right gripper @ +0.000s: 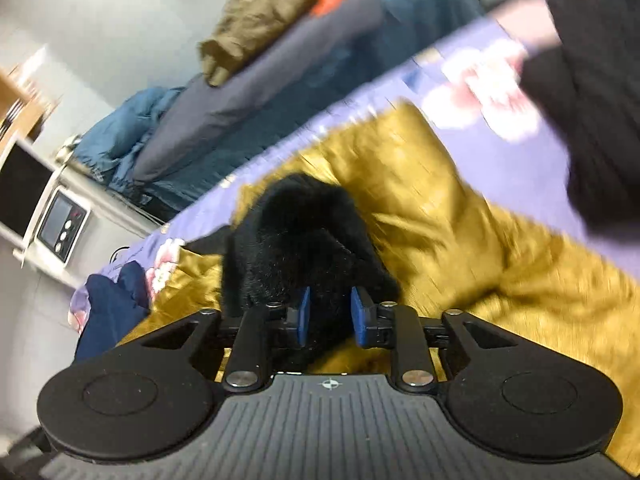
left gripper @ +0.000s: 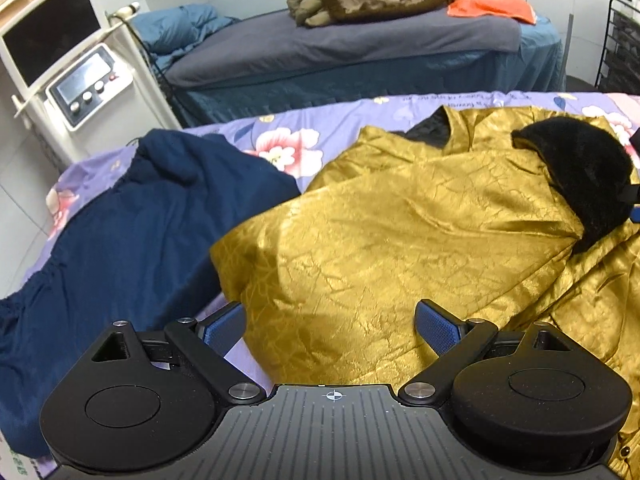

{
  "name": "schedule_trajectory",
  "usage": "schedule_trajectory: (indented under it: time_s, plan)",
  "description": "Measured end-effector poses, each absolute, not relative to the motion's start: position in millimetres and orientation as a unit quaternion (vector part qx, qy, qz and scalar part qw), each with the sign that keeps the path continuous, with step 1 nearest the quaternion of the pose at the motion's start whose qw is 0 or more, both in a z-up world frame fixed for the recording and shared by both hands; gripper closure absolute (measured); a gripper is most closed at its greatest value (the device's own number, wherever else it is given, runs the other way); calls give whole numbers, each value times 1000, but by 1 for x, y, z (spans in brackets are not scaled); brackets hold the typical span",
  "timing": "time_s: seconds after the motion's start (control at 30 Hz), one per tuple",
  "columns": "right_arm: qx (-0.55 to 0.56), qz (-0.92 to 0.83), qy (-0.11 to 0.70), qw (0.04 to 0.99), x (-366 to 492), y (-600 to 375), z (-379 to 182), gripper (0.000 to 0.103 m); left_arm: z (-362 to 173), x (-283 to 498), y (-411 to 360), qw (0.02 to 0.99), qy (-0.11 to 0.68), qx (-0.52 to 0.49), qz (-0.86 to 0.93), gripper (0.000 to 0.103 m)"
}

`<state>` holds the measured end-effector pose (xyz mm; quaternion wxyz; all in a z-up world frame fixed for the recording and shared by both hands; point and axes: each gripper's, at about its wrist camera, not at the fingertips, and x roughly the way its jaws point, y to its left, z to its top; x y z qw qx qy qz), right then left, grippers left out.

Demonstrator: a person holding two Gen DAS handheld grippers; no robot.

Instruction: Fold large clothes

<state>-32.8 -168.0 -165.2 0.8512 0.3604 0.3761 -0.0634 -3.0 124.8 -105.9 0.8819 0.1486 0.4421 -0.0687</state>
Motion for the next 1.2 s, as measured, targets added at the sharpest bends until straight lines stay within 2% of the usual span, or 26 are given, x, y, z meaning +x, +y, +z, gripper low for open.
schedule_trajectory:
  time_s: [0.1, 0.17, 0.43, 0.5, 0.77, 0.93, 1.2]
  plan:
    - [384, -77, 379, 838, -36, -171, -175, 48, -106, -2, 126, 881, 444, 148, -66, 0]
    - [386, -82, 380, 837, -43, -170, -175, 48, -105, -2, 127, 883, 442, 145, -66, 0]
    - [358, -124, 349, 857, -55, -175, -147, 27, -99, -2, 130, 887, 436, 142, -63, 0]
    - [342, -134, 335, 868, -57, -175, -137, 24, -99, -2, 132, 887, 435, 142, -59, 0]
    - [249, -131, 291, 914, -55, -170, -103, 24, -88, -10, 150, 899, 420, 115, -37, 0]
    - [224, -64, 301, 925, -45, -158, -98, 18, -86, -13, 163, 904, 416, 94, -28, 0]
    - [97, 100, 323, 936, -12, -84, -91, 15, -88, 7, 151, 910, 402, 67, -78, 0]
